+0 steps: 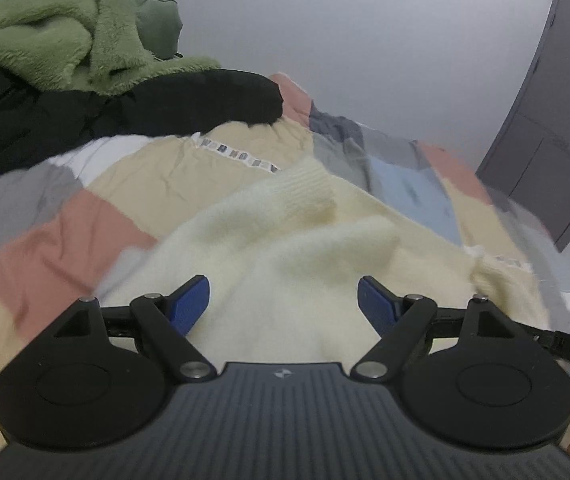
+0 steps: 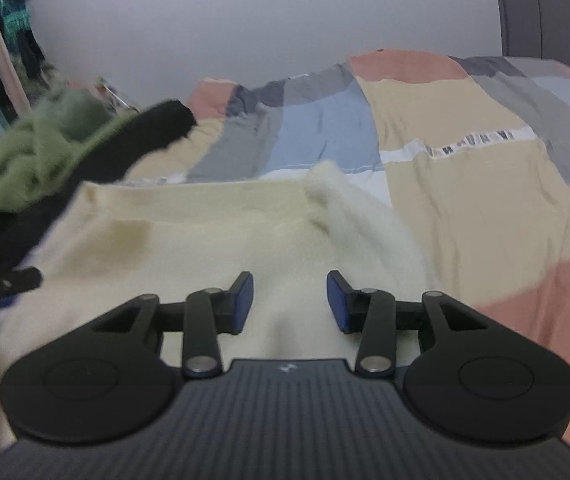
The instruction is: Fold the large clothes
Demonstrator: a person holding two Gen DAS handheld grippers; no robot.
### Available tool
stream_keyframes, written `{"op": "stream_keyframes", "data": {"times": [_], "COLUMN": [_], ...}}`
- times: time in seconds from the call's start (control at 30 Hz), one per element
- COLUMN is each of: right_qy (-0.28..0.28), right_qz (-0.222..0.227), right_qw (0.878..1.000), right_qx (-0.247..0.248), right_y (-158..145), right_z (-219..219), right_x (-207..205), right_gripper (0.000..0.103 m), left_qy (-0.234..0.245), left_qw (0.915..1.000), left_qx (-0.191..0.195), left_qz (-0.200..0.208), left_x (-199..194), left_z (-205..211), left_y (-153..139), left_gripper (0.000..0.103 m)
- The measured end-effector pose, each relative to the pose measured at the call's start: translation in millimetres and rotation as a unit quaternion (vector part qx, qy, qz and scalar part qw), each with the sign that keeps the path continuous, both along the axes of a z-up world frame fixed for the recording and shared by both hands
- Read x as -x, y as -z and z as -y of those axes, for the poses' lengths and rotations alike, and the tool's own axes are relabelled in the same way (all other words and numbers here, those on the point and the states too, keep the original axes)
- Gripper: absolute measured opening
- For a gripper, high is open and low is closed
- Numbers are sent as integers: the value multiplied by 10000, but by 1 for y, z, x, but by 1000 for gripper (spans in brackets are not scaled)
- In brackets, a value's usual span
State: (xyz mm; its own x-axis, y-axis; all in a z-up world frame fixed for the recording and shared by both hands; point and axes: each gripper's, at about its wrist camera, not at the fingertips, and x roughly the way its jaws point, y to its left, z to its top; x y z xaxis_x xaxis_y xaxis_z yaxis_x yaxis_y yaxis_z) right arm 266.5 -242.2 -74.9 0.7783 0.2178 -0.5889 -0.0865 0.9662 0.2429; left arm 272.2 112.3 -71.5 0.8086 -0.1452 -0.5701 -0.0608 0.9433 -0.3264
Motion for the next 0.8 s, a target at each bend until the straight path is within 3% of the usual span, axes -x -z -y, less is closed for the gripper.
{"op": "stream_keyframes", "data": {"times": [0.13, 0.3, 0.5, 0.53, 0.57, 0.63, 0.8], "right_qy": [-111, -279, -453, -475, -495, -513, -507], "right_qz": [-12, 15, -325, -414, -511, -729, -1359], "right_qw": [9997, 9985, 9900, 9874, 9842, 9742, 9380], "right_qx": [-213, -473, -1296, -1450, -1621, -2072, -3149], "right_y": [-8, -15, -12, -10, -7, 0, 28], "right_z": [-3, -10, -9, -9, -9, -7, -3], "right_x": [32, 68, 103, 107, 111, 117, 114], "right_gripper": [43, 44, 46, 52, 57, 86, 87], "left_qy": [43, 159, 264, 268, 280, 323, 155], "left_qw": [9995, 9989, 9991, 9993, 9994, 9994, 9996], "left_qx": [-309, -378, -231, -167, -105, 29, 238], "left_qz": [67, 240, 221, 186, 154, 90, -14], "left_x": [36, 74, 108, 113, 117, 125, 141], "left_z": [14, 29, 44, 45, 46, 48, 50], "left_y": [-10, -23, -24, -23, -21, -19, -14], "left_gripper": [85, 85, 85, 85, 85, 85, 86]}}
